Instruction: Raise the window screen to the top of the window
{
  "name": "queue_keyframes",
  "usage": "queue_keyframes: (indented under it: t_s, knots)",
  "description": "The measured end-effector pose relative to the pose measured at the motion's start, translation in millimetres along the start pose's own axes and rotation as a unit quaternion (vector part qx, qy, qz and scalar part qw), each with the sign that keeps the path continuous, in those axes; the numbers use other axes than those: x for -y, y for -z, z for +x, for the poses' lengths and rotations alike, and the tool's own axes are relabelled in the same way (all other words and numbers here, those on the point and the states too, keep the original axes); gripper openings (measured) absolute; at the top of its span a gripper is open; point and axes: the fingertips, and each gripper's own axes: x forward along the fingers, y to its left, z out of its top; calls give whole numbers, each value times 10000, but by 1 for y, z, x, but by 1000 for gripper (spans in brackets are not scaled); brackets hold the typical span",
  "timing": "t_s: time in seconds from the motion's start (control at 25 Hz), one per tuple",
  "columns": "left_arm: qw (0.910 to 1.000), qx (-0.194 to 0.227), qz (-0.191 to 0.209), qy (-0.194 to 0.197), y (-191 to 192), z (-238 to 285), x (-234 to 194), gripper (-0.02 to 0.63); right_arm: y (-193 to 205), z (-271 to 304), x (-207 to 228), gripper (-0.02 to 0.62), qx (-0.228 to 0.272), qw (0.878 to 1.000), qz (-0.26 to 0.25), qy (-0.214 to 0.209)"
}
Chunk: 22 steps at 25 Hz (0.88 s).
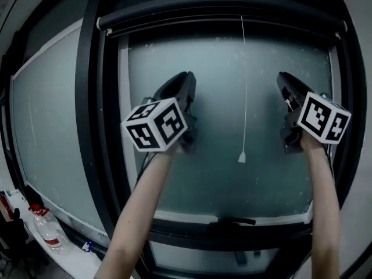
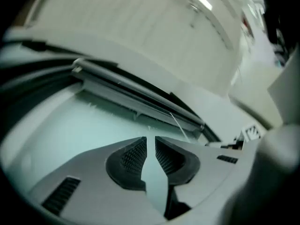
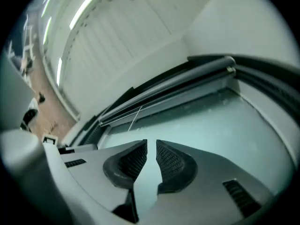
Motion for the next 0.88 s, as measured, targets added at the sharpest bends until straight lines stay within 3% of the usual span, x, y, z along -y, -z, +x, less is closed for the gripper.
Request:
queue_keyframes:
  t_s: [0.08,0.12,0.16,0.32,0.48,0.64,0.88]
  knots:
    - [9897,271,-1389,-201,50,-49,3,57,43,-35,-6,61,-39,9971,757,-110]
    - [9845,230,-1686,-420,77,-73,3,58,67,-54,-8,61,-123,9945,1037,-58]
    - [9828,57,-1741,-619,103,-94,5,60,93,-73,-11,61,-240,9914,1283,-9]
    - [9859,-882,-1214,-748,176,-155,37,78,179,-135,-31,60,-646,9852,1587,0]
    - [9882,-1226,-357,-849,208,-203,65,68,236,-197,-60,17,-995,9886,1104,224]
    - [9773,-1879,50,-977,256,-275,87,10,299,-271,-101,8,-1726,9799,971,253]
    - [9529,-2801,180,-1148,294,-364,121,3,350,-332,-138,6,-2721,9573,970,-108]
